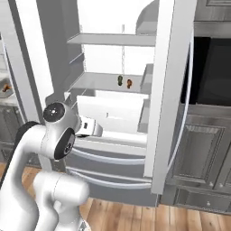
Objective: Place one squash and one chicken drumstick in each tupperware on the nearby counter, to pack two identical lunches.
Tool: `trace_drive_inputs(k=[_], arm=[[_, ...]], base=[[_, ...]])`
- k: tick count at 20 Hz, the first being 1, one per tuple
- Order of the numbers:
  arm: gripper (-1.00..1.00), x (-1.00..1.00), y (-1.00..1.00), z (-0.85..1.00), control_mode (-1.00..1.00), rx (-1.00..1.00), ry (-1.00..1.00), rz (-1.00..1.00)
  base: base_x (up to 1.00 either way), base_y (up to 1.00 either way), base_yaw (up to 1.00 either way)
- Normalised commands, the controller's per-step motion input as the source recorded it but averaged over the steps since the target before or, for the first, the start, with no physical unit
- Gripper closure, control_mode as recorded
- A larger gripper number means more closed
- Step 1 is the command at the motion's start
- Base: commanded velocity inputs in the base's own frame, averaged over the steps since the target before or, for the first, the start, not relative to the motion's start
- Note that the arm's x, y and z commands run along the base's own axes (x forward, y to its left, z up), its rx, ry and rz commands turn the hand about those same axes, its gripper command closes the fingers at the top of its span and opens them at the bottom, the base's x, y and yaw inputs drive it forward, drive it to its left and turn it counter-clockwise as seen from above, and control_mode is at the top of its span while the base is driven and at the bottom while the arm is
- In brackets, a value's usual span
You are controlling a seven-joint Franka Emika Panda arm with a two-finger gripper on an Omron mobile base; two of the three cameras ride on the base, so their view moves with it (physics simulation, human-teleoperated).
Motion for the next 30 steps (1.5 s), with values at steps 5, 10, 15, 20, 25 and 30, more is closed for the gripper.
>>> trace_drive_inputs(k=[5,10,15,20,25,30], arm=[[1.0,0.0,0.0,0.0,1.0,0.0,0.0,0.0],[1.0,0.0,0.0,0.0,1.0,0.0,0.0,0.0],[1.0,0.0,0.0,0.0,1.0,0.0,0.0,0.0],[1.0,0.0,0.0,0.0,1.0,0.0,0.0,0.0],[1.0,0.0,0.0,0.0,1.0,0.0,0.0,0.0],[1.0,0.0,0.0,0.0,1.0,0.0,0.0,0.0]], base=[[-0.98,0.55,0.0],[-0.52,0.99,0.0],[-0.11,1.0,0.0],[0.05,1.0,0.0],[0.19,1.0,0.0],[0.55,1.0,0.0]])
